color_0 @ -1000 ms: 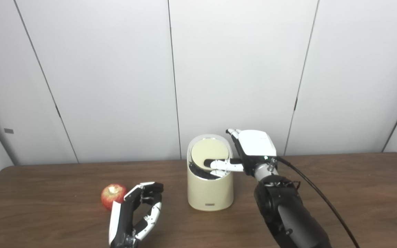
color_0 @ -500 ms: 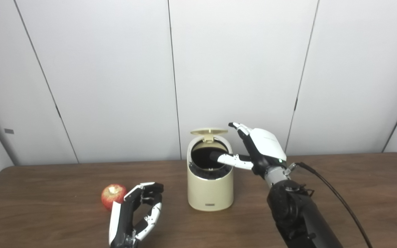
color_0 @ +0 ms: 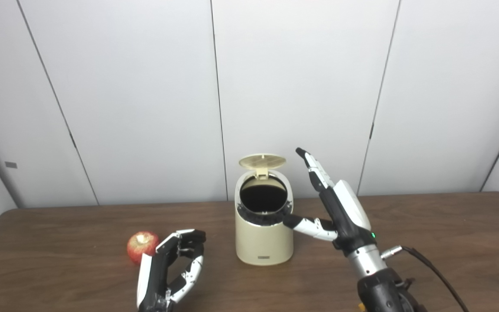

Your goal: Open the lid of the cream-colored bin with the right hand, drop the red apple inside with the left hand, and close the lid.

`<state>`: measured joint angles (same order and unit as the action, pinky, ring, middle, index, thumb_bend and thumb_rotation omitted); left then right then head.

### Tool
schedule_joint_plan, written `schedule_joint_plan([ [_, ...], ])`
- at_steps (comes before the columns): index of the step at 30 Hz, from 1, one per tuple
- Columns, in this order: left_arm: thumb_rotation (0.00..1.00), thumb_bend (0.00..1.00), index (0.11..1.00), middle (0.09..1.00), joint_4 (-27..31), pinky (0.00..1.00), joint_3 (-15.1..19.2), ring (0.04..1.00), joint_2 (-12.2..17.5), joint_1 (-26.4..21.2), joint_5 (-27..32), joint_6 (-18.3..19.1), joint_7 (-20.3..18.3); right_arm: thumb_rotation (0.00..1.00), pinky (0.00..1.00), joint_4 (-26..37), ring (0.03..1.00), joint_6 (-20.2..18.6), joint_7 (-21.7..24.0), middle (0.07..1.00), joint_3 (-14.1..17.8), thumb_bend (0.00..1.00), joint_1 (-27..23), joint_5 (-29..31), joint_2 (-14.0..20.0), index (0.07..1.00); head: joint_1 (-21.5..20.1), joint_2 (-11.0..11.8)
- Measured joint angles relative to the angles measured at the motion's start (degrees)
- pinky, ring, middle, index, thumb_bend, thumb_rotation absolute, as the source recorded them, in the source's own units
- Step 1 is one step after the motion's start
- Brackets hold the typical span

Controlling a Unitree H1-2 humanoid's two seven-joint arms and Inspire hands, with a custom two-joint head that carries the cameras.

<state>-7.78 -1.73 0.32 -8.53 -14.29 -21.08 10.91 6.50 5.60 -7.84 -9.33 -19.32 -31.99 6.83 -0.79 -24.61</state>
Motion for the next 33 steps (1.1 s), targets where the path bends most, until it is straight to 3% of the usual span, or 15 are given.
schedule_joint_plan([
  [2,0.16,0.25,0.634,0.638,0.0,0.54,0.1,0.617,0.1,0.0,0.5,0.0,-0.1,0.95,0.85,-1.1,0.932,4.9,-5.8,0.947,0.5,0.89,2.2,-2.3,-1.3,0.947,-0.3,0.0],
  [3,0.18,0.25,0.634,0.639,0.0,0.54,0.1,0.616,0.1,0.0,0.6,0.0,-0.1,0.94,0.81,-2.0,0.897,7.2,-9.6,0.911,1.0,0.72,3.5,-3.6,-2.0,0.909,-0.4,0.1],
  [5,0.24,0.25,0.633,0.639,0.0,0.53,0.1,0.612,0.1,0.0,0.7,0.0,-0.1,0.83,0.76,-4.4,0.835,11.9,-15.6,0.85,1.9,0.43,5.8,-5.7,-3.1,0.842,-0.4,0.3],
  [6,0.26,0.24,0.632,0.638,0.0,0.53,0.1,0.608,0.2,0.0,0.7,0.0,-0.1,0.75,0.71,-5.3,0.804,13.6,-18.1,0.822,2.4,0.33,7.0,-6.2,-3.5,0.81,-0.4,0.3],
  [7,0.25,0.24,0.629,0.635,0.0,0.52,0.1,0.604,0.2,0.0,0.5,0.0,-0.1,0.68,0.67,-6.2,0.777,15.1,-20.2,0.805,2.9,0.29,8.1,-6.2,-3.8,0.796,-0.3,0.3],
  [9,0.24,0.24,0.624,0.631,0.0,0.52,0.1,0.597,0.4,0.0,-0.3,-0.1,0.3,0.6,0.64,-7.9,0.741,17.4,-23.3,0.784,3.7,0.27,9.7,-6.0,-4.0,0.782,-0.2,0.5],
  [11,0.23,0.25,0.624,0.63,0.3,0.51,0.1,0.59,0.5,0.2,-1.6,-0.2,0.5,0.34,0.63,-8.1,0.723,17.9,-25.2,0.755,4.4,0.27,9.8,-6.6,-3.9,0.751,0.0,0.6],
  [14,0.17,0.27,0.615,0.621,1.2,0.49,0.6,0.576,0.6,0.6,-4.5,-0.2,1.7,0.22,0.62,-8.6,0.72,19.2,-28.5,0.749,4.6,0.28,10.1,-7.7,-3.6,0.744,-0.3,0.7],
  [15,0.1,0.31,0.605,0.611,2.1,0.47,1.1,0.569,0.8,1.1,-6.4,-0.3,2.6,0.18,0.62,-8.9,0.723,19.2,-29.0,0.751,4.2,0.28,10.1,-7.6,-3.4,0.743,-0.3,0.7],
  [17,0.06,0.4,0.599,0.606,2.9,0.47,2.4,0.568,1.5,1.6,-10.2,-1.2,5.2,0.13,0.61,-9.7,0.719,19.4,-30.6,0.748,3.0,0.29,10.2,-7.3,-2.2,0.74,-0.4,0.7],
  [18,0.03,0.47,0.6,0.608,3.2,0.47,3.3,0.575,2.0,1.7,-11.9,-1.5,6.5,0.13,0.6,-10.2,0.713,19.4,-31.2,0.743,2.4,0.3,10.2,-7.2,-1.5,0.738,-0.4,0.7],
  [20,0.05,0.62,0.631,0.639,4.3,0.53,5.2,0.637,3.1,1.8,-14.6,-1.6,8.5,0.25,0.62,-11.1,0.716,19.4,-32.5,0.743,1.5,0.29,10.1,-7.1,-0.2,0.739,0.0,0.7],
  [24,0.19,0.85,0.727,0.745,7.5,0.71,8.6,0.773,5.4,1.6,-17.2,-0.5,11.8,0.35,0.64,-11.8,0.728,19.5,-33.7,0.749,0.2,0.3,10.2,-6.9,0.5,0.737,0.9,0.7],
  [27,0.26,0.93,0.803,0.83,8.5,0.76,9.5,0.837,6.7,1.2,-17.8,2.6,11.6,0.43,0.65,-11.8,0.724,19.5,-34.4,0.748,-0.1,0.29,10.2,-6.9,0.6,0.736,1.3,0.8],
  [33,0.28,0.98,0.846,0.859,8.5,0.78,10.0,0.851,8.1,-0.7,-17.9,8.4,11.1,0.41,0.65,-12.0,0.725,19.5,-34.6,0.751,-1.0,0.28,10.1,-6.3,1.1,0.744,2.1,0.8],
])
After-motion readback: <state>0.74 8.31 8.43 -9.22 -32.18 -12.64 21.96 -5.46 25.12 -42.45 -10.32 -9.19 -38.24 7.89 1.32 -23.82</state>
